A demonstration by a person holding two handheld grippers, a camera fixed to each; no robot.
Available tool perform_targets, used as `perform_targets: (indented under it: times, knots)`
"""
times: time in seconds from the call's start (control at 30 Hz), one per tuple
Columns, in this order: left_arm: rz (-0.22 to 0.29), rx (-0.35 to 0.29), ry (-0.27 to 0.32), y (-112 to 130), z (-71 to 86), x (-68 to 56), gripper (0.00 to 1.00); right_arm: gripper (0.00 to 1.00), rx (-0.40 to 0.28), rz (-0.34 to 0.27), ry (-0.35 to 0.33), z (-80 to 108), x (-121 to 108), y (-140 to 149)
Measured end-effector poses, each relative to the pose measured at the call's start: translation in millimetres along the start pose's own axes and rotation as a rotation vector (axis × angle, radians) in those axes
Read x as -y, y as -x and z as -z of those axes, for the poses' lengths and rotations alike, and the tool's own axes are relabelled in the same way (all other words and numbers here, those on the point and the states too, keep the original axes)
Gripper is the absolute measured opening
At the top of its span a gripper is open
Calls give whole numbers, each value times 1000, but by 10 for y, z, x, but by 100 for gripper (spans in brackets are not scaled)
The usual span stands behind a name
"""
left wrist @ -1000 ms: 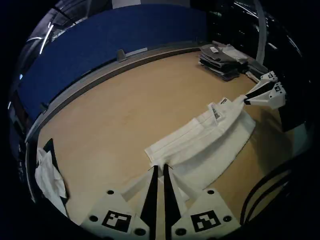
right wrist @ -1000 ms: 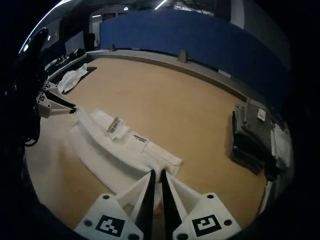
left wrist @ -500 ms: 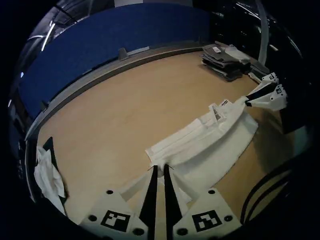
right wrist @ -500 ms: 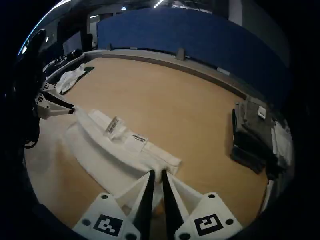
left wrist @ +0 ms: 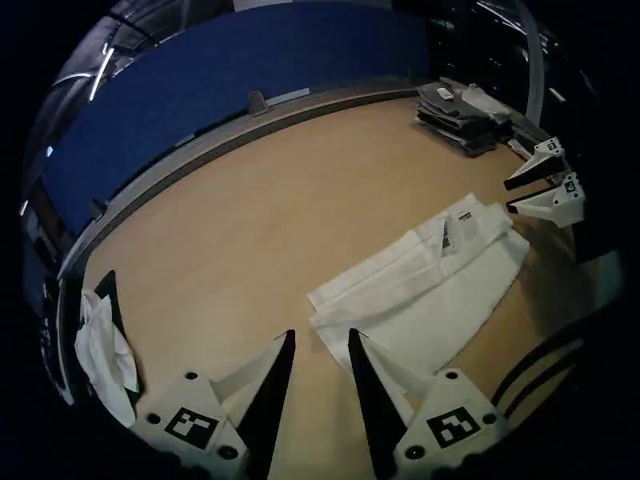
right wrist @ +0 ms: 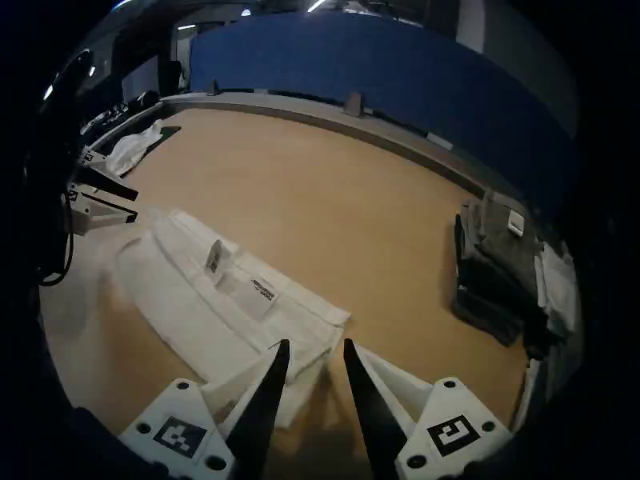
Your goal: Fold towel
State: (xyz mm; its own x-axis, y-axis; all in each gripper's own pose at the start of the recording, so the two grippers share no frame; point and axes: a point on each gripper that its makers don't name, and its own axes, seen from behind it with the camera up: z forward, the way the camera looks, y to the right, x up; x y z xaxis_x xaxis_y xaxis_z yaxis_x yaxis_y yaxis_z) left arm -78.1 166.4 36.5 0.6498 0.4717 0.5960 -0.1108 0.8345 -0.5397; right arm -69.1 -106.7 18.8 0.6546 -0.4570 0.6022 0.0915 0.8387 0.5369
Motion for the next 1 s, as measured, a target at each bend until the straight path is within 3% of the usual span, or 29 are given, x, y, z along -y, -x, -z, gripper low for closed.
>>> perform_targets:
  times: [0.17, 0.3, 0.37, 0.43, 1.0]
  knots:
    - [-4, 6, 0, 31, -7, -6, 48, 61, 14, 17, 1, -9, 13, 56]
    - [-7, 9, 2, 45, -6, -6, 50, 79, 20, 30, 0, -9, 25, 99]
    - [-8, 10, 3, 48, -2, -2, 58, 92, 20, 37, 2, -6, 23, 112]
    - [-11, 12, 5, 57, 1, -1, 59, 100, 19, 45, 13, -5, 4, 125]
    - [-4, 5, -21, 109, 58, 65, 66, 100, 44, 79, 32, -44, -62, 259]
